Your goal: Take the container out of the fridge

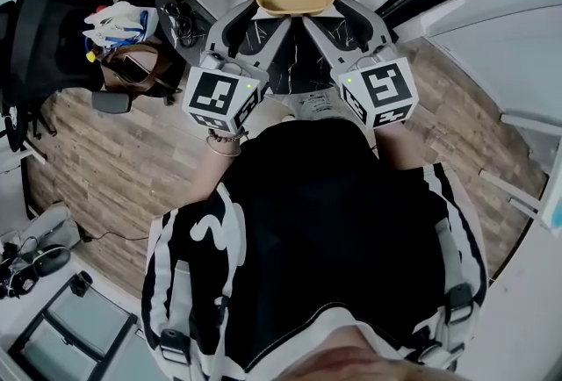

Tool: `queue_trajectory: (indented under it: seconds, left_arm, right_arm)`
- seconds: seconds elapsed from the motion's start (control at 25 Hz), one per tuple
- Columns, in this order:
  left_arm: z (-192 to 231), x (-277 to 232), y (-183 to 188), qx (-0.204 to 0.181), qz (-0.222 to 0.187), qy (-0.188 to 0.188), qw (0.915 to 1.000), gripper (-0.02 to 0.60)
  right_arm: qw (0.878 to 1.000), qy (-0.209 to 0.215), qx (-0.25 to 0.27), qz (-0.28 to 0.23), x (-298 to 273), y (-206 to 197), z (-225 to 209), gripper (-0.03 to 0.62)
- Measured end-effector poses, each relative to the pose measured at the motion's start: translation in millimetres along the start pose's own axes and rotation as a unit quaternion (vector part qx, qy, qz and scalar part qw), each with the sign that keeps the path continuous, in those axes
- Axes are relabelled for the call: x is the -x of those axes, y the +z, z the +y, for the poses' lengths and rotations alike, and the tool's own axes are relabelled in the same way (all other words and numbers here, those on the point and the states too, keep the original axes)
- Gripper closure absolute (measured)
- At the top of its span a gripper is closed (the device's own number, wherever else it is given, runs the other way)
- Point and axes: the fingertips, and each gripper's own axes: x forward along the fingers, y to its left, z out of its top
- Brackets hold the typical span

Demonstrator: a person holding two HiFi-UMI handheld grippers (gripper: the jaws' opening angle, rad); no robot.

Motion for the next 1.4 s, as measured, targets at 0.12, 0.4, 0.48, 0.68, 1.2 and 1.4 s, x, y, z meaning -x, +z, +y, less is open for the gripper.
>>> queue_trajectory:
  seconds: [0.12, 0.4, 0.48, 0.68, 1.2, 1.4]
  left_arm:
    - [-1, 4, 0, 0.000, -0.002, 0.000, 1.0000, 0.376]
    - [-6, 13, 2, -0.001, -0.004, -0.001, 1.0000, 0.376]
    - [-8, 15, 2, -0.001, -0.004, -0.002, 1.0000, 0.376]
    - [-13, 23, 1, 0.000, -0.005, -0.003, 1.0000, 0.376]
    - [-19, 39, -1, -0.002, -0.004, -0.012, 0.9999, 0.376]
    - [-22, 42, 0, 0.001, -0.006, -0.016, 0.9998, 0.376]
  right_arm:
    - [1.000, 0.000, 0.002, -0.001, 2, 0, 4, 0.379]
    - [1.000, -0.002, 0.003, -0.004, 9, 1, 12, 0.380]
    - [1.000, -0.004, 0.003, -0.004, 11, 1, 14, 0.381]
    - [1.000, -0.005, 0.003, -0.005, 16, 1, 21, 0.380]
    - [1.000, -0.011, 0.006, -0.004, 26, -1, 37, 0.380]
    - [1.000, -0.016, 0.007, -0.003, 30, 0, 40, 0.381]
